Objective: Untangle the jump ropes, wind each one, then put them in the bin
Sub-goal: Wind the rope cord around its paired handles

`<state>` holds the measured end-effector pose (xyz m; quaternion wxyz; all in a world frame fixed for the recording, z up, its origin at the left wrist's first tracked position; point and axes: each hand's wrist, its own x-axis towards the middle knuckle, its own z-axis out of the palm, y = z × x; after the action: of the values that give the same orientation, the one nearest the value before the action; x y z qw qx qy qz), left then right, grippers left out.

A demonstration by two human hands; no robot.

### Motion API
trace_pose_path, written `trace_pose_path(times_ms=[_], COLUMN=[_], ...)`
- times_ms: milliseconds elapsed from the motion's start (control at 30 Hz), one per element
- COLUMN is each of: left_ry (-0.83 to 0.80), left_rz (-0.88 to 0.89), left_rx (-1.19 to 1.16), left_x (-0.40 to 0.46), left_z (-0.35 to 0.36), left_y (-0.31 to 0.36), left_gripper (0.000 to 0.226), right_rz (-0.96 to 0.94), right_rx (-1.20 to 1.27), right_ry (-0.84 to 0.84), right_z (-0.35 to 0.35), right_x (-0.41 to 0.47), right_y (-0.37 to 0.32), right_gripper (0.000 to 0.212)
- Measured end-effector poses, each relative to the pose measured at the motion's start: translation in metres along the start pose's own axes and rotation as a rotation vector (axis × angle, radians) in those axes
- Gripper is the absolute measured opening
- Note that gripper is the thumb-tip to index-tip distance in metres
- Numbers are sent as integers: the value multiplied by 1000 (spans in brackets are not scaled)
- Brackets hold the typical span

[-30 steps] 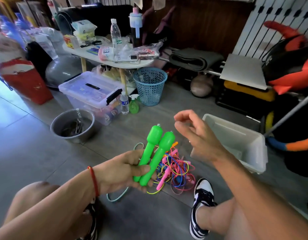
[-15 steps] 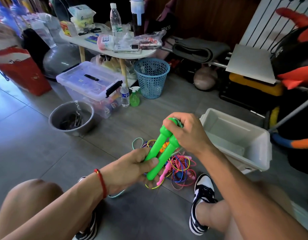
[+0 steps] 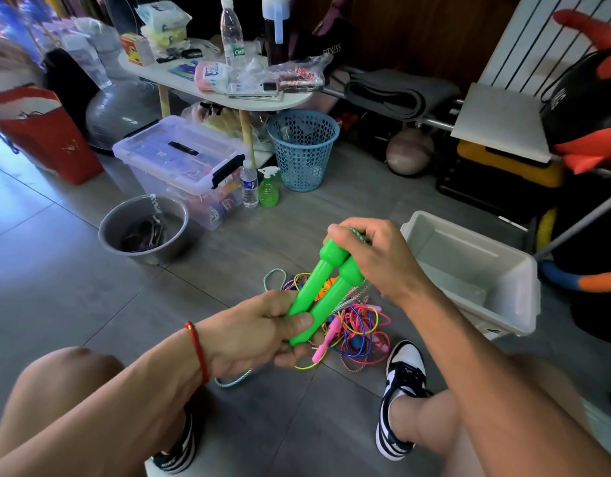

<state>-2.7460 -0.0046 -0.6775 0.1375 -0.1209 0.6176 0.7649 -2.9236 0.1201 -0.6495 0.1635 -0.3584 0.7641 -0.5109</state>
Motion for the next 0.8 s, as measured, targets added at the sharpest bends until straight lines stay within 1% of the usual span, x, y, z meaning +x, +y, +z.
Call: trace_pose_path(times_ms=[133, 200, 267, 300, 333, 433, 500, 567, 667, 733, 800], left_ry=[-55, -97, -141, -148, -148, -116, -52, 22, 102, 106, 70], left_rz=[25, 45, 74, 90, 109, 188, 232, 269, 282, 272, 253], left_rx=[-65, -162, -279, -339, -396, -556, -633, -656, -647, -625, -613], left_x=[-1, -1, -1, 0, 0, 3, 7, 11, 16, 16, 14], left_z=[0, -2, -6, -8, -11, -13, -12, -10, -9, -9, -9], left_y=[0, 1, 5, 7, 8, 13, 14, 15, 14, 13, 14], left_gripper=[22, 22, 23, 24, 25, 34, 31, 22, 21, 25, 30], right_rz=[18, 69, 103, 82, 50, -1, -3, -6, -29, -70, -80], right_rx=[115, 222, 323, 287, 201, -40, -120, -184, -277, -316, -358], right_ry=[-54, -34, -2, -1, -7, -25, -22, -51, -103, -139, -256], right_z=[-1, -3, -7, -8, -7, 8, 21, 34, 44, 42, 36], right_x=[-4, -2, 1, 1, 0, -8, -16, -23, -30, -32, -32], right_y=[-2, -4, -2, -1, 2, 7, 8, 5, -1, -2, -2], right_gripper=[44, 52, 48, 41, 37, 34, 32, 32, 33, 29, 20])
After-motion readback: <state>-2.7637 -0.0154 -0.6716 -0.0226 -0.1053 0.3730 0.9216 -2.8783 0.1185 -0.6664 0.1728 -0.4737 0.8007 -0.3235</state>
